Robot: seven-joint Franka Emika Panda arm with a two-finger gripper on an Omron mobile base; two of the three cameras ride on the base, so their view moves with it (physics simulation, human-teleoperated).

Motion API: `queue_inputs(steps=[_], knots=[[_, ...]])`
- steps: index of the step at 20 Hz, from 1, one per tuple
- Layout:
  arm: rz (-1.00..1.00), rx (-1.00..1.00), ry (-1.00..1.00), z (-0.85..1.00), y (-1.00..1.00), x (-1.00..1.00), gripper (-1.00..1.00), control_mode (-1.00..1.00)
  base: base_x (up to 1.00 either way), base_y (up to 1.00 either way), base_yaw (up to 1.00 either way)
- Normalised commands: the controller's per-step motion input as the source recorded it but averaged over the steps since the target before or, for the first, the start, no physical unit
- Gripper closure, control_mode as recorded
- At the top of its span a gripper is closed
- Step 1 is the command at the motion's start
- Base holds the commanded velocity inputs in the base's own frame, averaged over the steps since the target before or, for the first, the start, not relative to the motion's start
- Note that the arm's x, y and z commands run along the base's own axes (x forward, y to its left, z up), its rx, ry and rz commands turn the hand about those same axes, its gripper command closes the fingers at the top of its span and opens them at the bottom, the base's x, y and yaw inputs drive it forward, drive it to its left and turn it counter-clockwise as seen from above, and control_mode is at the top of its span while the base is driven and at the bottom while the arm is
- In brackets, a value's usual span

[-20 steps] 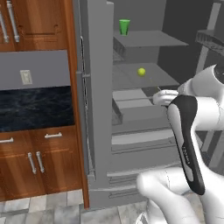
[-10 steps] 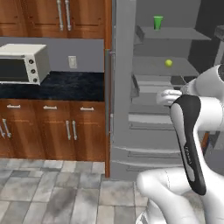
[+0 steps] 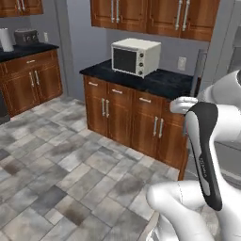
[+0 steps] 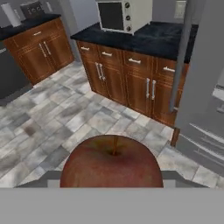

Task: Pick the pear and apple from the fridge and place them on the plate next to the blender to make a fruit smoothie.

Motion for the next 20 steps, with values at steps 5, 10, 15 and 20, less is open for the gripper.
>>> queue_inputs(steps=[5,10,15,20], knots=[[0.00,0.00,0.00,0.00,0.00,0.00,1.00,1.00,-0.05,0.12,0.91],[0.00,0.00,0.00,0.00,0.00,0.00,1.00,1.00,0.01,0.28,0.78],[0.00,0.00,0.00,0.00,0.00,0.00,1.00,1.00,0.63,0.04,0.39],[0.00,0.00,0.00,0.00,0.00,0.00,1.00,1.00,1.00,-0.15,0.15]])
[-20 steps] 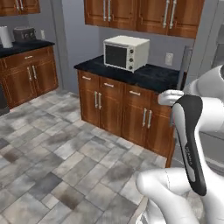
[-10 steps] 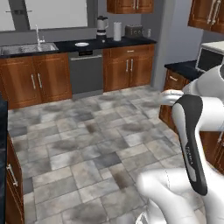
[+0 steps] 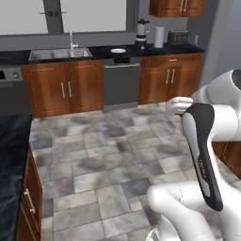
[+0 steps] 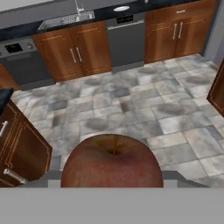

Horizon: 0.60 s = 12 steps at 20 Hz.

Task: Pick the pear and apple from the fridge and place them on the plate next to the blender to make a fruit smoothie.

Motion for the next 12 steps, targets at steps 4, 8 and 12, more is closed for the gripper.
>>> queue_inputs(steps=[4,8,12], knots=[[0.00,0.00,0.00,0.00,0.00,0.00,1.00,1.00,1.00,-0.48,0.11],[0.00,0.00,0.00,0.00,0.00,0.00,1.00,1.00,1.00,-0.62,0.09],[0.00,0.00,0.00,0.00,0.00,0.00,1.00,1.00,1.00,-0.92,0.00]])
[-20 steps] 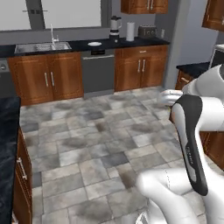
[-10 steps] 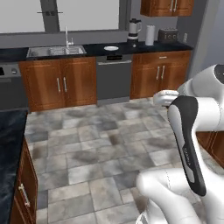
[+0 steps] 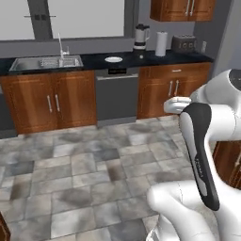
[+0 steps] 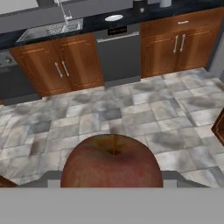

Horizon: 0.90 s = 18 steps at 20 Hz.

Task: Pick the pear and apple from the fridge and place them on the plate next to the blender to make a fruit smoothie.

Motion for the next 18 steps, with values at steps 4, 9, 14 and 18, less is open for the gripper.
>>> queue_inputs(steps=[4,9,14,18], knots=[[0.00,0.00,0.00,0.00,0.00,0.00,1.00,1.00,1.00,-0.67,0.00],[0.00,0.00,0.00,0.00,0.00,0.00,1.00,1.00,1.00,-0.17,0.01],[0.00,0.00,0.00,0.00,0.00,0.00,1.00,1.00,1.00,0.00,0.03],[0.00,0.00,0.00,0.00,0.00,0.00,1.00,1.00,1.00,0.00,0.04]])
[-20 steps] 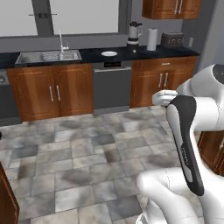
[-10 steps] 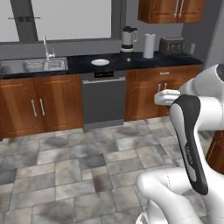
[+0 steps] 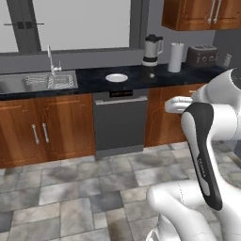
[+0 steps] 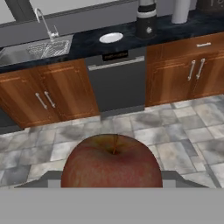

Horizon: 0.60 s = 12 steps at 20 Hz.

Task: Pick the pear and apple from the fridge and place them on the plate next to the blender to make a fruit smoothie.

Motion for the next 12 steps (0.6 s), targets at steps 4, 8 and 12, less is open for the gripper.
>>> queue_inputs(steps=[4,8,12], knots=[[0.00,0.00,0.00,0.00,0.00,0.00,1.00,1.00,1.00,0.00,0.03],[0.00,0.00,0.00,0.00,0.00,0.00,1.00,1.00,1.00,0.00,0.04],[0.00,0.00,0.00,0.00,0.00,0.00,1.00,1.00,1.00,0.00,0.04]])
